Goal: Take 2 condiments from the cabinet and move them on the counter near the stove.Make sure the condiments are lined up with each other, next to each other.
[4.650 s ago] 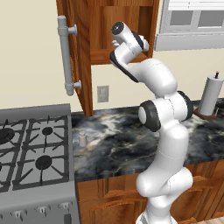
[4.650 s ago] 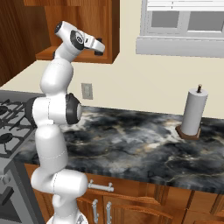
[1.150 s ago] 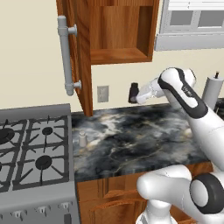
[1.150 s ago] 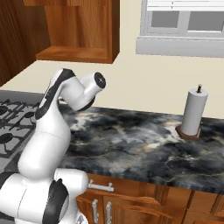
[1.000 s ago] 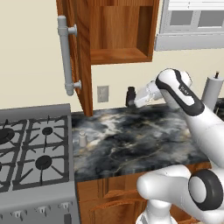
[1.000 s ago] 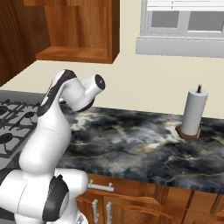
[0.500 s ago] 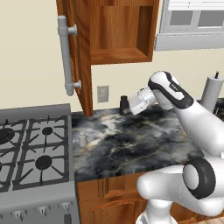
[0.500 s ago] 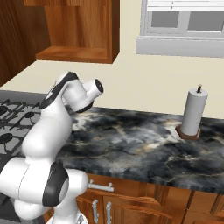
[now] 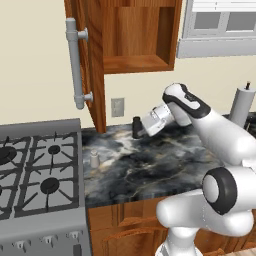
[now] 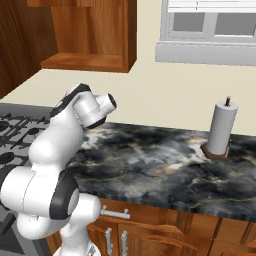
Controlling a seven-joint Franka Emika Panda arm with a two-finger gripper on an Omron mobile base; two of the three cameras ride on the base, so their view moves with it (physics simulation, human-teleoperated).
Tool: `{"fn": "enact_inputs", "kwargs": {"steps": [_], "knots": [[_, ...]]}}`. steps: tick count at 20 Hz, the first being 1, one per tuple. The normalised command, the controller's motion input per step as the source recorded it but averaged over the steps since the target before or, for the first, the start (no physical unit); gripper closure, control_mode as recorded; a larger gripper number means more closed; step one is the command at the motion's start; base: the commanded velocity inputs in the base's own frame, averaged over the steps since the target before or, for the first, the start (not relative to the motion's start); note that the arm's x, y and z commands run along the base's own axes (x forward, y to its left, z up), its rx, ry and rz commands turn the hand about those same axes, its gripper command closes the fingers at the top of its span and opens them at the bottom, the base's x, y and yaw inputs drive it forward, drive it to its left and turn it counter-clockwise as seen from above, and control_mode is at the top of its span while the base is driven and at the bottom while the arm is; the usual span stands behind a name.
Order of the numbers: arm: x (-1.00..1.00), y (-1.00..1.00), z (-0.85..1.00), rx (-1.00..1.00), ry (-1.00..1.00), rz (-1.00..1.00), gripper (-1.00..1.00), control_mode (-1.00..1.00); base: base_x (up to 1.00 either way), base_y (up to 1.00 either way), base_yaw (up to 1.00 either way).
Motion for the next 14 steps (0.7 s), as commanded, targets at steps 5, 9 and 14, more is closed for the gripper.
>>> {"fn": "enact_inputs", "kwargs": {"steps": [5,9,14], "knots": [[0.0,0.13,-0.37,0.0,0.0,0.06,1.0,-1.0,0.0,0.0,0.0],[0.01,0.11,-0.37,0.0,0.0,0.03,1.0,-1.0,0.0,0.0,0.0],[0.06,0.05,-0.26,0.0,0.0,0.01,1.0,-1.0,0.0,0.0,0.0]]}}
